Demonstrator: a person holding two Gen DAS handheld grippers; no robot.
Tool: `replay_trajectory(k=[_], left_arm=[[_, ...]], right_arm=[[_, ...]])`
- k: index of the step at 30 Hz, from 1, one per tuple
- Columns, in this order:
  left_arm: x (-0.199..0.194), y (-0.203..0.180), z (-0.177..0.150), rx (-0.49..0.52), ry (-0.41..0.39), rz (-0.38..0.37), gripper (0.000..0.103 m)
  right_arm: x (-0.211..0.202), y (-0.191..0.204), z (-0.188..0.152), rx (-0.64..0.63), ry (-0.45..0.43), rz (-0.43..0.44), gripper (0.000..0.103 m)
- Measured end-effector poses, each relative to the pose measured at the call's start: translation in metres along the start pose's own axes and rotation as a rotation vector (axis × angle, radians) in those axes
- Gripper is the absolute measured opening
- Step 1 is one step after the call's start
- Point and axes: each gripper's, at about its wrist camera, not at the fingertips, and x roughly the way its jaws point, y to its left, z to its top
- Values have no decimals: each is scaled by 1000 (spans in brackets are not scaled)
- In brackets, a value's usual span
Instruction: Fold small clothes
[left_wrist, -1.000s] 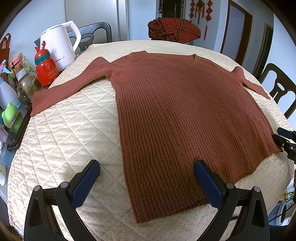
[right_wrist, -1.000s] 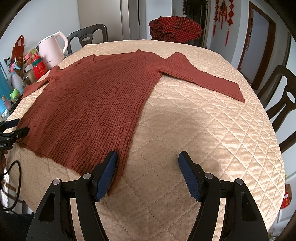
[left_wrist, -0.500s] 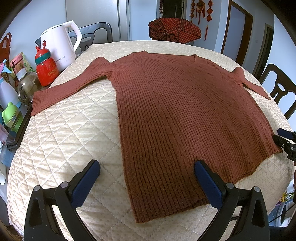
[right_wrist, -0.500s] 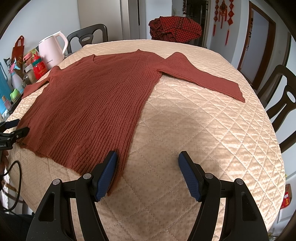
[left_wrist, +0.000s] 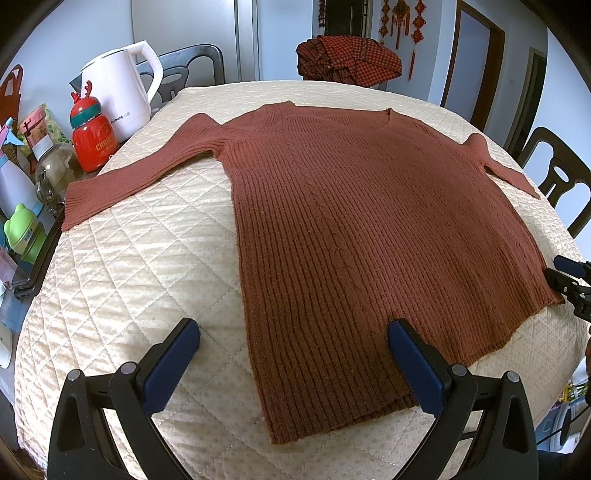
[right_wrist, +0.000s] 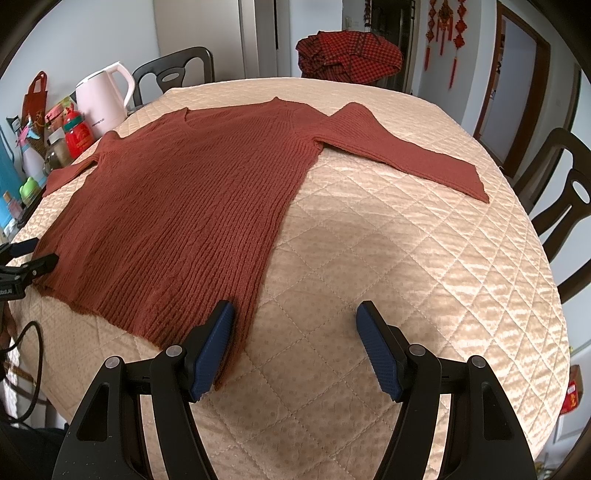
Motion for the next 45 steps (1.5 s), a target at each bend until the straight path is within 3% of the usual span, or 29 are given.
replay_trajectory(k=[45], left_arm=[[0, 3, 12, -37, 1, 11, 103]], right_arm=[[-6, -2, 8, -7, 13, 12, 69]])
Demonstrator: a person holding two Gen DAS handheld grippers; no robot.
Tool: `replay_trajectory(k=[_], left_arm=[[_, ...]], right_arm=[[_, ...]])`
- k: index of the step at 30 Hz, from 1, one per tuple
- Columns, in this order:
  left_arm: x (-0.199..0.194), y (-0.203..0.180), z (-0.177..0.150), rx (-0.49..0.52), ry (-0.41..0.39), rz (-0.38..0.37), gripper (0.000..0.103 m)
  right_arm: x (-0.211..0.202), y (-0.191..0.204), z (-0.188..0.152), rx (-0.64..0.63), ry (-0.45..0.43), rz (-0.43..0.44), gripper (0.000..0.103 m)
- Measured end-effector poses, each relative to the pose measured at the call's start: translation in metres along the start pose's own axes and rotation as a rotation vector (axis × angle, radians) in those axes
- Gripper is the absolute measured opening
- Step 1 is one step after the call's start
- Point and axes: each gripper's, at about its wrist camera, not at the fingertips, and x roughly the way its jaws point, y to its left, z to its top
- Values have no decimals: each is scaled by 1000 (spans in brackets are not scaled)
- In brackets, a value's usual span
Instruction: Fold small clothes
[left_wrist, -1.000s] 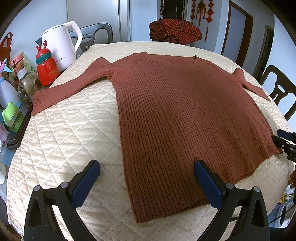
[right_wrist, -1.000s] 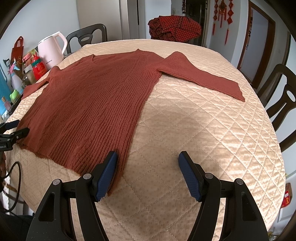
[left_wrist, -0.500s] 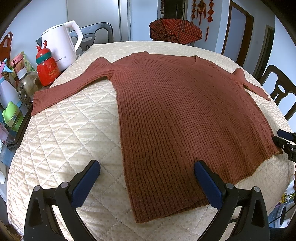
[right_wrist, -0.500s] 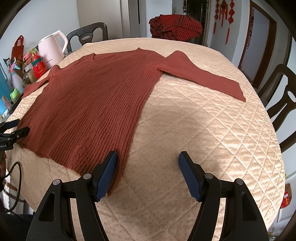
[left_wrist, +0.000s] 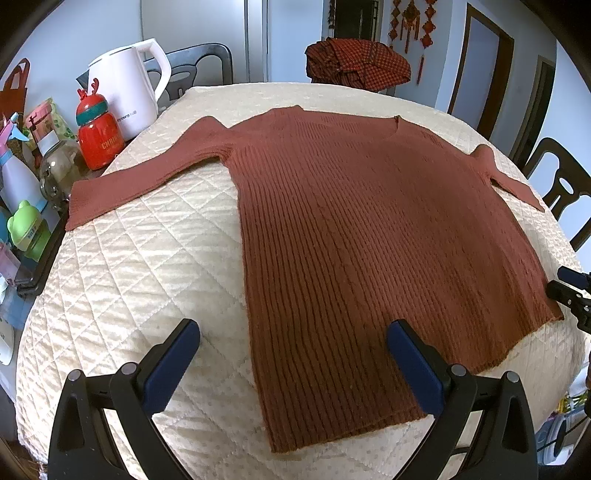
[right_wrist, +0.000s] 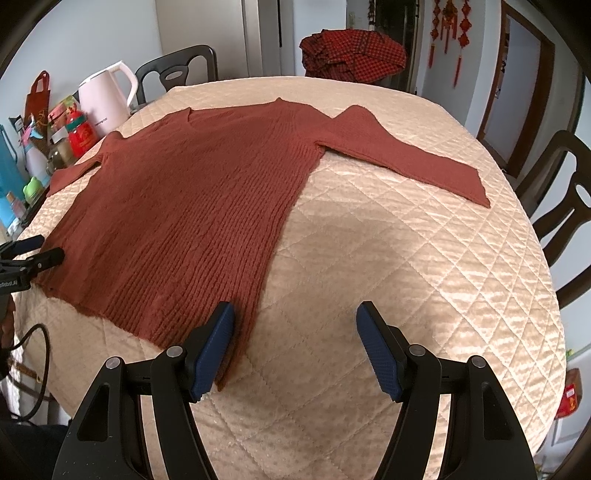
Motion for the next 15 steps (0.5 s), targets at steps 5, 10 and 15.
replay_trajectory(k=[5, 10, 15], left_arm=[[2, 3, 5, -11, -8, -2, 103], [4, 5, 12, -10, -18, 1, 103], [5, 9, 17, -15, -30, 4, 103]], right_arm=[[0, 0, 5, -3, -7, -1, 69], [1, 4, 14, -14, -20, 0, 69], [4, 10, 25, -30, -33, 8, 69]])
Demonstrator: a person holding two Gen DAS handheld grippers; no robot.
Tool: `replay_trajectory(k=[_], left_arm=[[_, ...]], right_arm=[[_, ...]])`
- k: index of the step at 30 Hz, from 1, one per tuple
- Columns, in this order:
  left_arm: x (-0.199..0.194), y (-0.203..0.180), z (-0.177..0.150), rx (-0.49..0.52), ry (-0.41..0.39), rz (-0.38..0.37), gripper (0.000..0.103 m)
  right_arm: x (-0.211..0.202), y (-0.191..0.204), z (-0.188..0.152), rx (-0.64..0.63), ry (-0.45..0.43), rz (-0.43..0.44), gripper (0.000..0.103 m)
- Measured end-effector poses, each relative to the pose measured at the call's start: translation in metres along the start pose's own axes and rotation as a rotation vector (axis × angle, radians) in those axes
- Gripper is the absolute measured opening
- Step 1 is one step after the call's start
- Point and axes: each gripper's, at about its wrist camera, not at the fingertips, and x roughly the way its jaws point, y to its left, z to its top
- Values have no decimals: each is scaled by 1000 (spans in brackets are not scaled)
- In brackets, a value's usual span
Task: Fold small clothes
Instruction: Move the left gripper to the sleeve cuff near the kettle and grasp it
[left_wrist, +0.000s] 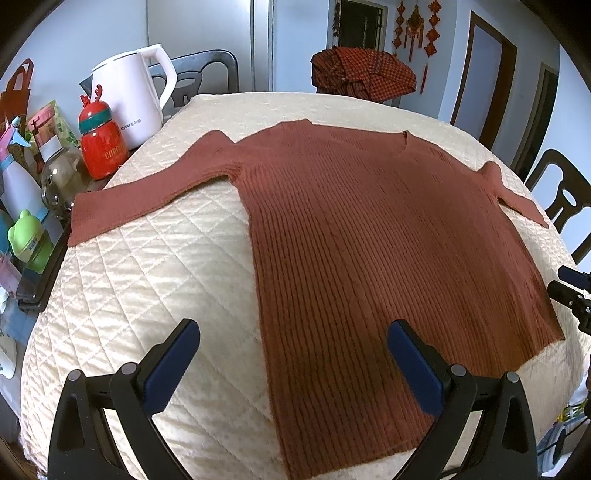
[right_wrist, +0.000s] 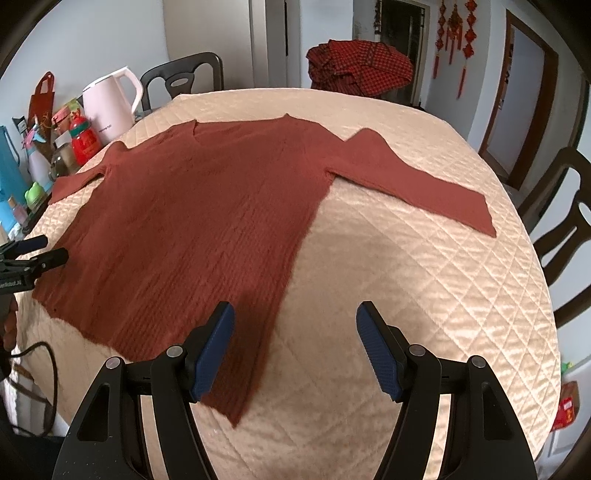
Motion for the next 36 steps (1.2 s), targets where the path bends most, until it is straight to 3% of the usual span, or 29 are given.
replay_trajectory(k=[13, 25, 31, 36], left_arm=[[14, 40, 27, -84, -47, 47, 103], [29, 130, 43, -284, -97, 161, 102], [43, 160, 45, -409, -67, 124, 99], [49, 170, 54, -474, -89, 121, 99]], right_arm=[[17, 19, 30, -32, -22, 31, 69], [31, 37, 50, -75, -26, 55, 69], [37, 42, 55, -85, -23, 62, 69], [40, 44, 59, -95, -22, 64, 69]])
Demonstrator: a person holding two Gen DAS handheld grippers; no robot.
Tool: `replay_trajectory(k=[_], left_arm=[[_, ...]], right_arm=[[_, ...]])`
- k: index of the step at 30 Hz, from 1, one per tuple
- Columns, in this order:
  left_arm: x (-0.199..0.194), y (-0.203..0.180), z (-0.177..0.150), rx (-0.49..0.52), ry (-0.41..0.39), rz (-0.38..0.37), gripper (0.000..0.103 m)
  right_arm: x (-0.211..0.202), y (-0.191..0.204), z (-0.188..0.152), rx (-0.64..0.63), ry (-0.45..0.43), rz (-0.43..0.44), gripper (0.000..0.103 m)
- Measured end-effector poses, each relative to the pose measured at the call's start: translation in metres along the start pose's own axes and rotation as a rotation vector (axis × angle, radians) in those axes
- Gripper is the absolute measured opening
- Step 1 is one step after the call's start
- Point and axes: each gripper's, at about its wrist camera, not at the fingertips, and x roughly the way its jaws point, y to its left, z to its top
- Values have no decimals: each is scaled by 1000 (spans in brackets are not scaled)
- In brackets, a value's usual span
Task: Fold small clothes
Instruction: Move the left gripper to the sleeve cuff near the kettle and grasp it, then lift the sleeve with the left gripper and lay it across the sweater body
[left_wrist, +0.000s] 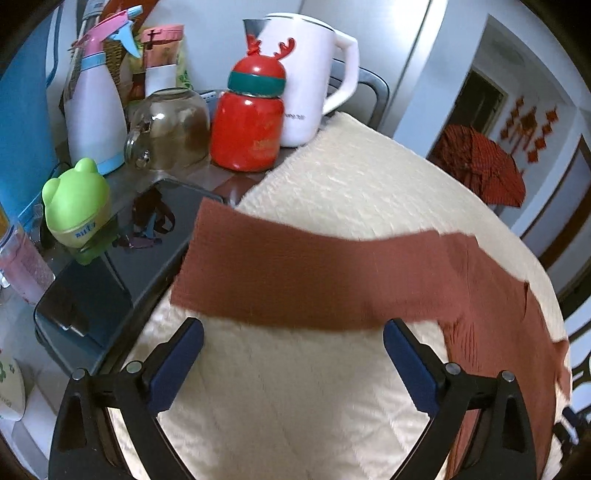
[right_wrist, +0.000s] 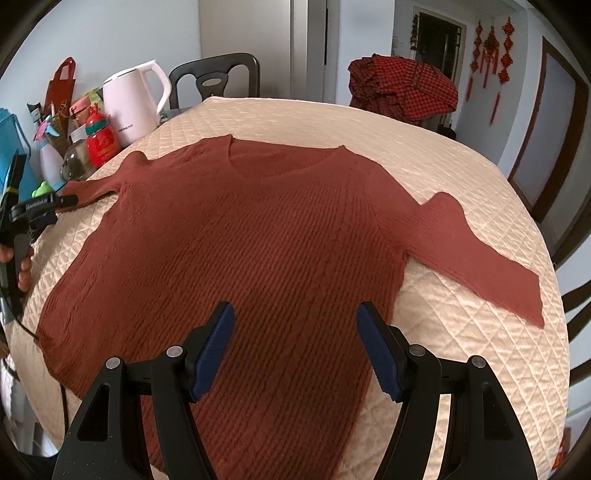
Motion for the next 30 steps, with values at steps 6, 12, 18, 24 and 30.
replay_trajectory(k=[6, 12, 18, 24, 30], left_arm=[[14, -2, 11, -65, -20, 88, 88], [17, -3, 19, -67, -43, 218, 18], [-5, -22, 35, -46, -110, 84, 11], [-44, -110, 55, 161, -213, -197, 11], [-33, -208, 38, 367, -160, -436, 12]], right_arm=[[4, -4, 2, 4, 5, 2, 69], [8, -8, 2, 16, 7, 12, 69], [9, -15, 3, 37, -1, 28, 69], [7, -25, 3, 78, -17, 47, 69], [1, -35, -3, 122, -23, 55, 69]])
